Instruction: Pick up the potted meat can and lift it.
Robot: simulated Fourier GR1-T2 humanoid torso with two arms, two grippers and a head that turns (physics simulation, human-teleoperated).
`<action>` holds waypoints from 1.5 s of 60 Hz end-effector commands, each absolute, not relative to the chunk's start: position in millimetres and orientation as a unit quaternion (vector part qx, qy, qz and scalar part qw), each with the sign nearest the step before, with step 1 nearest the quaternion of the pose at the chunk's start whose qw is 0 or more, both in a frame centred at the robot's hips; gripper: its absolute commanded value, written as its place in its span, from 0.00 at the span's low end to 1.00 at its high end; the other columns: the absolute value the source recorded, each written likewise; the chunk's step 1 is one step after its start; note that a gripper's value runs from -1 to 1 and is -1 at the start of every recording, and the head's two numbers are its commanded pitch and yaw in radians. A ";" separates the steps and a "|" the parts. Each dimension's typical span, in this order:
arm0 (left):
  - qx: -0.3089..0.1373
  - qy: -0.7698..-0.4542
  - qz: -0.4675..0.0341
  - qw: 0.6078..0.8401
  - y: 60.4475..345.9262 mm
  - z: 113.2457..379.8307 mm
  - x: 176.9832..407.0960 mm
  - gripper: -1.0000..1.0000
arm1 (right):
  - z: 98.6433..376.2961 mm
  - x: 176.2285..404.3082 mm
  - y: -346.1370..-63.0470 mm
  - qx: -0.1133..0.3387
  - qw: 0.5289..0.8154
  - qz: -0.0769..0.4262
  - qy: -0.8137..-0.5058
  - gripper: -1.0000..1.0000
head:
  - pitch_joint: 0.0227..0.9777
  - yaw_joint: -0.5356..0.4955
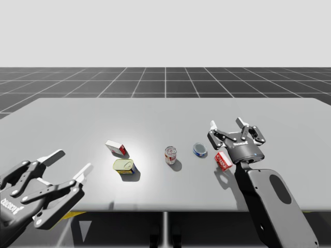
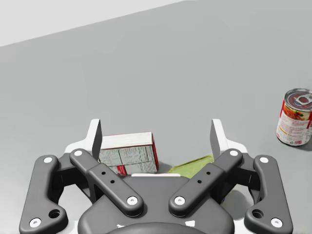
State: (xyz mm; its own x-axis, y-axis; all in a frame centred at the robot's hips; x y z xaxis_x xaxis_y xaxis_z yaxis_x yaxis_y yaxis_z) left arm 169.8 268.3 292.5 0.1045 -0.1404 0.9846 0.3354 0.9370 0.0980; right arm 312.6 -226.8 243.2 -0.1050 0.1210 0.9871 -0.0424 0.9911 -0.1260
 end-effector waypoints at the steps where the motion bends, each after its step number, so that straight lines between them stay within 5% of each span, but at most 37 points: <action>1: -0.083 -0.623 -0.186 0.755 266.1 274.9 143.5 0.00 | 243.2 312.8 -227.0 -0.026 0.668 0.061 -0.741 0.00 | 0.88 0.81; 25: -0.115 -0.585 -0.168 0.785 255.3 214.4 132.7 0.00 | 242.6 312.7 -226.5 -0.027 0.668 0.062 -0.741 0.00 | 0.88 0.82; 68: -0.126 -0.551 -0.088 0.820 219.6 155.7 202.6 0.00 | 242.9 313.1 -227.2 -0.027 0.666 0.064 -0.743 0.00 | 0.88 0.81; 90: -0.112 -0.557 -0.062 0.820 204.7 154.5 221.5 0.00 | 243.2 312.8 -227.5 -0.028 0.665 0.064 -0.744 0.00 | 0.89 0.80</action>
State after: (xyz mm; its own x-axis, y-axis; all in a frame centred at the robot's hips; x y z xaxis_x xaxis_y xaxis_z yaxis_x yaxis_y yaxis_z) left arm 213.1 208.6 154.8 0.3715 0.0107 0.9284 0.2501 0.9618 -0.1112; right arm 312.9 -227.4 243.0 -0.1141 0.1267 0.9854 -0.0444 0.9902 -0.1324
